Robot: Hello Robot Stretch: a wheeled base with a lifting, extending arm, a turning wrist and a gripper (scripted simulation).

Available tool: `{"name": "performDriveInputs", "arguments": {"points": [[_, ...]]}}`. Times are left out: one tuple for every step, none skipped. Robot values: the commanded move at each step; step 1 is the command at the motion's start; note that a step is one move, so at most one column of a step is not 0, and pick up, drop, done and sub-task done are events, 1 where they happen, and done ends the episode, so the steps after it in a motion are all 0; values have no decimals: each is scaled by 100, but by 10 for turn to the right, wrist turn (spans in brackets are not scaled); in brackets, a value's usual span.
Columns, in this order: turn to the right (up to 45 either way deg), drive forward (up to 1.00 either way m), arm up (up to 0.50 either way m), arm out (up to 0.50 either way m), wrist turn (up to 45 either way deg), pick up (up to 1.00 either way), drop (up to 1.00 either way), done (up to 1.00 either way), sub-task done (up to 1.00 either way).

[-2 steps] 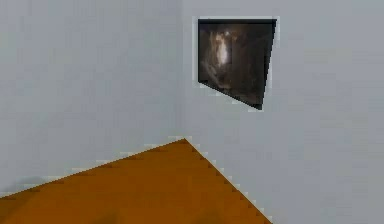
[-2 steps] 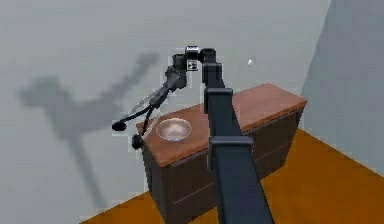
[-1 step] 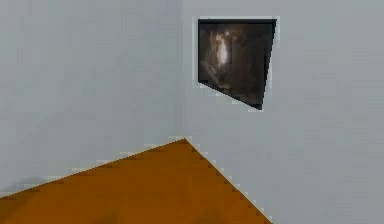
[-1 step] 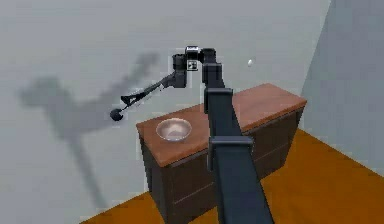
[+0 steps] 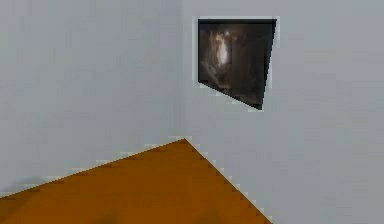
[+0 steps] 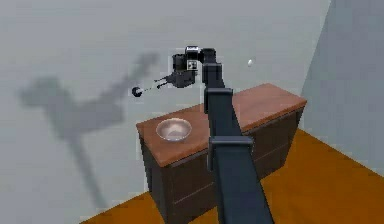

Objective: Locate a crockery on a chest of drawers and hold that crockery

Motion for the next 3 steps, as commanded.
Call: {"name": "performDriveInputs", "arguments": {"points": [[0,0,0,0,300,0,0,0,0],[0,0,-30,0,0,0,0,0,0],[0,0,0,0,0,100,0,0,0]]}}
